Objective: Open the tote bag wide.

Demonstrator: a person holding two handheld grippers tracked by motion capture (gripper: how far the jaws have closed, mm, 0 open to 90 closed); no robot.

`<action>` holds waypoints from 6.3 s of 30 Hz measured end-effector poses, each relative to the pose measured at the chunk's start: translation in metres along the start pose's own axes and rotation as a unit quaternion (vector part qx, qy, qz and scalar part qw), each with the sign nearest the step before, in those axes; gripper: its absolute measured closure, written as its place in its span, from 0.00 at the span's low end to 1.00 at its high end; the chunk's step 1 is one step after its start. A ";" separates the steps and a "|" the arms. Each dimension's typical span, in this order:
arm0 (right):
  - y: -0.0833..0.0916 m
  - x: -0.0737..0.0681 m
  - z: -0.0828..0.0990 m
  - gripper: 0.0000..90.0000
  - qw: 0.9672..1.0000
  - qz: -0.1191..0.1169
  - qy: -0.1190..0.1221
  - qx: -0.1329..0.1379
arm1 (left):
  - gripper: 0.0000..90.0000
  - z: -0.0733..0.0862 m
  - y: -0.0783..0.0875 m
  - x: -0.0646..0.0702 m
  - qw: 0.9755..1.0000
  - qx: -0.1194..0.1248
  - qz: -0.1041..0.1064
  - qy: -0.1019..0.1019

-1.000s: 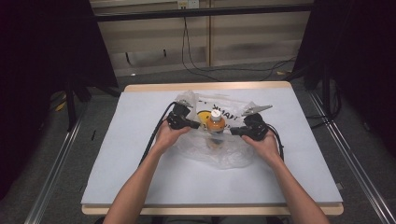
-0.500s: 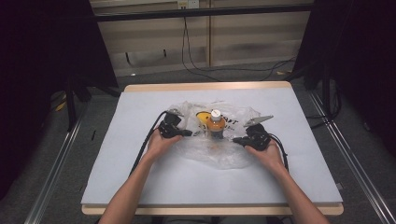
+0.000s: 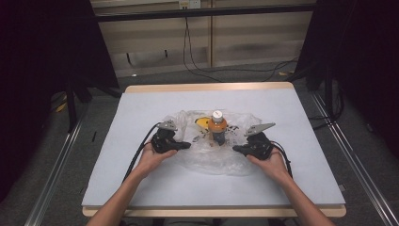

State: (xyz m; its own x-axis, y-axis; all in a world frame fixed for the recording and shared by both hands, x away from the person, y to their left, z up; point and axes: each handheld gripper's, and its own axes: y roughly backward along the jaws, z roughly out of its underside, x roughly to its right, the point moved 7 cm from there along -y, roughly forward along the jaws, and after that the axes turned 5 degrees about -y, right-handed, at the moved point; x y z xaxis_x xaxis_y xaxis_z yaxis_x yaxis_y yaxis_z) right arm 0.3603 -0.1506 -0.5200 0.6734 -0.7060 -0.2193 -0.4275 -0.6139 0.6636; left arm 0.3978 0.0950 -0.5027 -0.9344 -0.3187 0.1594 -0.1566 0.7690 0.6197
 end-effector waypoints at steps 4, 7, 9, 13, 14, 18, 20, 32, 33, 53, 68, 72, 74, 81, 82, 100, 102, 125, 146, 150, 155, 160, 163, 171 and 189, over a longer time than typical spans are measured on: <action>0.015 -0.004 -0.016 1.00 0.999 -0.001 0.006 0.035 | 1.00 -0.010 0.014 0.012 1.000 0.029 -0.001 -0.011; 0.027 -0.008 -0.029 1.00 0.998 -0.001 0.008 0.059 | 1.00 -0.019 0.017 0.020 0.999 0.046 -0.002 -0.022; 0.035 -0.009 -0.036 1.00 0.998 -0.002 0.010 0.070 | 1.00 -0.024 0.017 0.026 0.998 0.050 0.003 -0.026; 0.048 -0.010 -0.050 1.00 0.997 0.002 0.015 0.081 | 1.00 -0.038 0.016 0.039 0.998 0.058 0.008 -0.039; 0.051 -0.011 -0.053 1.00 0.997 0.002 0.017 0.081 | 1.00 -0.042 0.017 0.042 0.997 0.062 0.011 -0.044; 0.060 -0.013 -0.070 1.00 0.996 0.004 0.033 0.078 | 1.00 -0.054 0.012 0.050 0.997 0.050 0.010 -0.062; 0.062 -0.010 -0.082 1.00 0.997 0.006 0.034 0.069 | 1.00 -0.059 0.006 0.051 0.997 0.042 0.009 -0.064; 0.020 0.022 -0.112 1.00 0.999 0.007 0.031 -0.033 | 1.00 -0.047 -0.042 0.032 0.998 -0.037 -0.001 -0.052; 0.013 0.024 -0.109 1.00 0.998 0.004 0.028 -0.047 | 1.00 -0.044 -0.046 0.033 0.998 -0.044 0.005 -0.053; -0.077 0.045 -0.078 1.00 0.980 -0.018 0.007 -0.198 | 1.00 -0.010 -0.064 0.082 0.981 -0.156 0.046 -0.109; -0.095 0.069 -0.103 1.00 0.972 0.027 0.007 -0.232 | 1.00 0.011 -0.047 0.144 0.960 -0.194 0.060 -0.192; -0.098 0.080 -0.110 1.00 0.973 0.056 -0.012 -0.222 | 1.00 0.016 -0.043 0.157 0.953 -0.202 0.077 -0.213; -0.098 0.089 -0.113 1.00 0.972 0.089 -0.004 -0.219 | 1.00 0.019 -0.041 0.164 0.950 -0.203 0.080 -0.222; -0.098 0.109 -0.116 1.00 0.969 0.139 -0.023 -0.202 | 1.00 0.027 -0.035 0.181 0.945 -0.210 0.124 -0.216; -0.097 0.111 -0.116 1.00 0.969 0.140 -0.029 -0.200 | 1.00 0.031 -0.036 0.184 0.942 -0.219 0.127 -0.221; -0.059 0.083 -0.126 1.00 0.991 0.076 -0.012 -0.112 | 1.00 -0.024 -0.022 0.149 0.974 -0.109 0.112 -0.163; -0.048 0.077 -0.131 1.00 0.993 0.069 -0.001 -0.092 | 1.00 -0.032 -0.020 0.141 0.978 -0.096 0.105 -0.151; -0.039 0.030 -0.049 1.00 0.990 -0.001 0.042 -0.132 | 1.00 -0.020 -0.054 0.024 0.982 -0.168 -0.021 -0.079; 0.006 0.051 0.000 1.00 0.993 0.019 0.052 -0.108 | 1.00 0.010 -0.021 -0.006 0.991 -0.121 -0.060 0.005; 0.013 0.059 0.002 1.00 0.991 0.042 0.047 -0.119 | 1.00 0.014 -0.015 -0.014 0.990 -0.117 -0.073 0.011; 0.014 0.064 0.003 1.00 0.993 0.042 0.034 -0.104 | 1.00 0.015 -0.013 -0.018 0.991 -0.121 -0.063 -0.003; 0.001 0.060 -0.006 1.00 0.995 0.039 0.024 -0.090 | 1.00 0.009 -0.022 -0.016 0.991 -0.115 -0.062 -0.002; -0.008 0.060 -0.013 1.00 0.995 0.043 0.022 -0.086 | 1.00 0.005 -0.028 -0.016 0.992 -0.111 -0.060 -0.005; -0.014 0.064 -0.019 1.00 0.995 0.077 0.019 -0.067 | 1.00 -0.001 -0.037 -0.026 0.993 -0.083 -0.085 0.015; 0.026 0.047 -0.037 1.00 0.997 0.049 0.003 0.062 | 1.00 -0.030 0.001 0.004 0.997 0.057 -0.055 -0.023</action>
State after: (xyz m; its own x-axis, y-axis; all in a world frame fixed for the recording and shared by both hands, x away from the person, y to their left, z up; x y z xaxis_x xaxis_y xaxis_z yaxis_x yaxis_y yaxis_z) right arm 0.4030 -0.1869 -0.4862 0.6281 -0.7630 -0.1528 -0.5628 -0.5810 0.5880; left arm 0.4034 0.0780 -0.4778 -0.9227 -0.3811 0.0575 -0.2922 0.7889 0.5406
